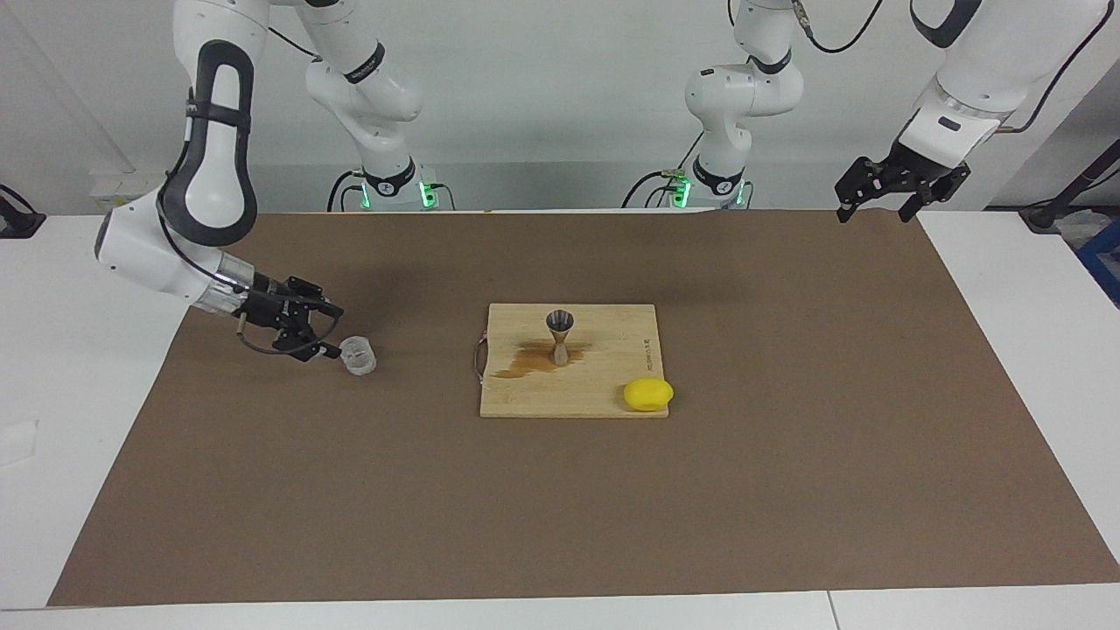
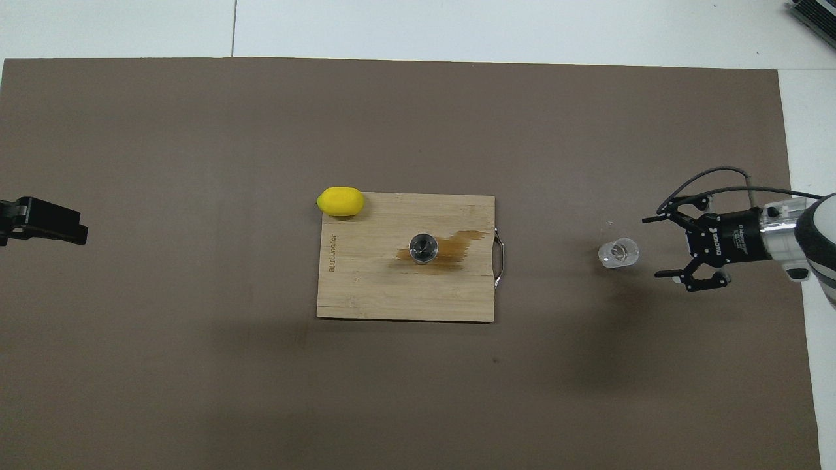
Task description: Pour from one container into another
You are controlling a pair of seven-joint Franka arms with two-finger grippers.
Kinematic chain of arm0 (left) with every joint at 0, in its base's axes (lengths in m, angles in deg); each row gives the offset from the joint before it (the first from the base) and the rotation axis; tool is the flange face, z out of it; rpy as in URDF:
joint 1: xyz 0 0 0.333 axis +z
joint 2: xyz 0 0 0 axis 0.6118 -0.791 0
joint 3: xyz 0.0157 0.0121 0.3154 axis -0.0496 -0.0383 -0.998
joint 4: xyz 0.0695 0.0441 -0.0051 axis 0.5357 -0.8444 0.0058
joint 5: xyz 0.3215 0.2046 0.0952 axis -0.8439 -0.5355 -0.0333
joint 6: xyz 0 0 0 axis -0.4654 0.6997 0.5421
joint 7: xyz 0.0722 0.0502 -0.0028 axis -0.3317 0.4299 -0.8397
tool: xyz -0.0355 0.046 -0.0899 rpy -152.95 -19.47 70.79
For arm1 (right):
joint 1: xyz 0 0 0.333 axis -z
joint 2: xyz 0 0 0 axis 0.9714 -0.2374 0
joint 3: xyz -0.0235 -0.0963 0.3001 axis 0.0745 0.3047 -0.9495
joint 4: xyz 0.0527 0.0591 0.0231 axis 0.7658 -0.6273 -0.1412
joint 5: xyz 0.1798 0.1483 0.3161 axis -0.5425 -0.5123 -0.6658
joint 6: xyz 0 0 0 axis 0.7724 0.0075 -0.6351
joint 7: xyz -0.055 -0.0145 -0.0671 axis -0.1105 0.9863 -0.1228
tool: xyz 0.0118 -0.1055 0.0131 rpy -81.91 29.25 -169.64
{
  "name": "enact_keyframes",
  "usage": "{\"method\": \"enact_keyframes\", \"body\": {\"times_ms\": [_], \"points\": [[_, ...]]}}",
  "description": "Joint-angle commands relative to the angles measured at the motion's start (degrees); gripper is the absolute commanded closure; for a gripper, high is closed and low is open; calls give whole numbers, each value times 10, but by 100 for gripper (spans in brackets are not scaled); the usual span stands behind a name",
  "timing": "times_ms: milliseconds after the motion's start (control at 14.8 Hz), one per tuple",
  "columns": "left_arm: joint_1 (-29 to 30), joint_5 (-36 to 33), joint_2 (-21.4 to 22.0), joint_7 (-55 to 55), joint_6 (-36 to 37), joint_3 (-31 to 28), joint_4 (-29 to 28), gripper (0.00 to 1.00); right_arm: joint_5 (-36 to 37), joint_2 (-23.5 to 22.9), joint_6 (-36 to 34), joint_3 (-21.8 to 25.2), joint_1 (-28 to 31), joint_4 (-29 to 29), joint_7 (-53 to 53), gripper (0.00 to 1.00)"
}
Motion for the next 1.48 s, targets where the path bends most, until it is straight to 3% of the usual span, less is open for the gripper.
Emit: {"method": "enact_keyframes", "body": {"times_ms": [0,270,606,876,1415], "points": [[1,-9,15,-4,-14,3,-18,0,102,40,3,-6,-32,3,14,1],[1,-9,15,-4,-14,3,-18,0,213,46,4,-8,-84,37,131,1],[1,-9,14,-4,-14,3,-17,0,336,34,-40,-9,-138,129,227,1],[1,-9,14,-4,-14,2,-17,0,360,21,-97,-9,-170,220,233,1],[1,-9,14,-4,-14,1,-17,0,360,44,-203,-9,-185,276,267,0]]}}
